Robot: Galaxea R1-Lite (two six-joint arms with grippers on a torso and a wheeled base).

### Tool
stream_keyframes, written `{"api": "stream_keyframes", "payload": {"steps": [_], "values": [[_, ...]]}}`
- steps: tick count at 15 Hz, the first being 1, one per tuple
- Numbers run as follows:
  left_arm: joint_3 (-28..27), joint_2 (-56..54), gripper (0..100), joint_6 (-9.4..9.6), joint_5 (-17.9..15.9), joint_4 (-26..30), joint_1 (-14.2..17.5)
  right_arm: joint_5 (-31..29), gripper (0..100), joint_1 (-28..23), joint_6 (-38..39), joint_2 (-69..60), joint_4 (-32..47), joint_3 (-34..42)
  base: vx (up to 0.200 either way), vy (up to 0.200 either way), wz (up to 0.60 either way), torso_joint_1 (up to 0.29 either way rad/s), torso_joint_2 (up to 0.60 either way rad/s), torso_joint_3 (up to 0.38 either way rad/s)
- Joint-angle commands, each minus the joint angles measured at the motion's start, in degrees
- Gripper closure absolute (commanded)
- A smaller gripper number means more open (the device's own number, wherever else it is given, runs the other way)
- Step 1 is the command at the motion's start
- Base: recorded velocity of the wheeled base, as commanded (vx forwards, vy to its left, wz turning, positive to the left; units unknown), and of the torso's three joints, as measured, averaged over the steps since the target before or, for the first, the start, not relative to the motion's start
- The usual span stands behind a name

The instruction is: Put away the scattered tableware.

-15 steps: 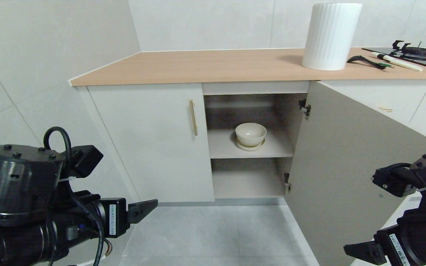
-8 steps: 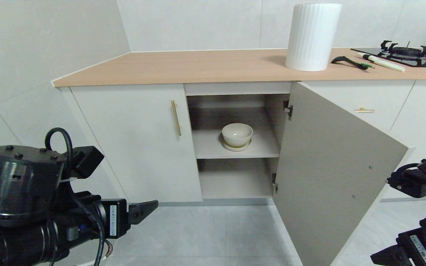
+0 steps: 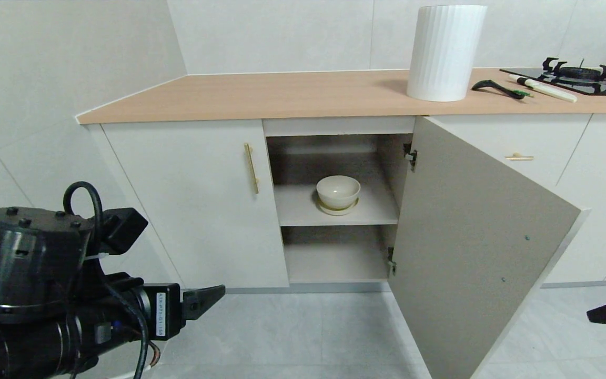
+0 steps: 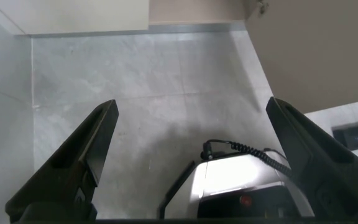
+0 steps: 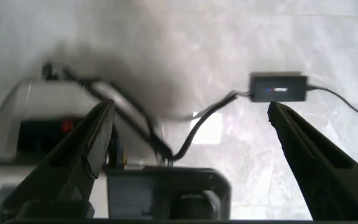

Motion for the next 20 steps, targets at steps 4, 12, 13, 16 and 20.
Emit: {"api": "stream_keyframes", "payload": {"steps": [4,12,13,16,20], "values": [[0.01,0.08,0,-0.01,0.06,-0.1,0.03,0.1,0,-11.6,-0.82,6.7,-8.19,0.04,0.0,0.0,0.0,0.0,0.0,0.0],[-0.25,-0.62,0,-0.1,-0.11,-0.1,0.03,0.45,0,-11.52,8.85,23.13,-31.75,4.97,0.0,0.0,0.0,0.0,0.0,0.0],[-0.25,-0.62,0,-0.1,-0.11,-0.1,0.03,0.54,0,-10.81,9.29,24.1,-32.89,5.32,0.0,0.0,0.0,0.0,0.0,0.0],[-0.43,-1.06,0,-0.1,-0.11,-0.1,0.03,2.56,0,-7.3,9.38,25.07,-34.91,5.93,0.0,0.0,0.0,0.0,0.0,0.0],[-0.51,-1.06,0,-0.1,-0.11,-0.1,0.11,5.99,0,4.13,9.29,28.23,-36.85,3.12,0.0,0.0,0.0,0.0,0.0,0.0]]}}
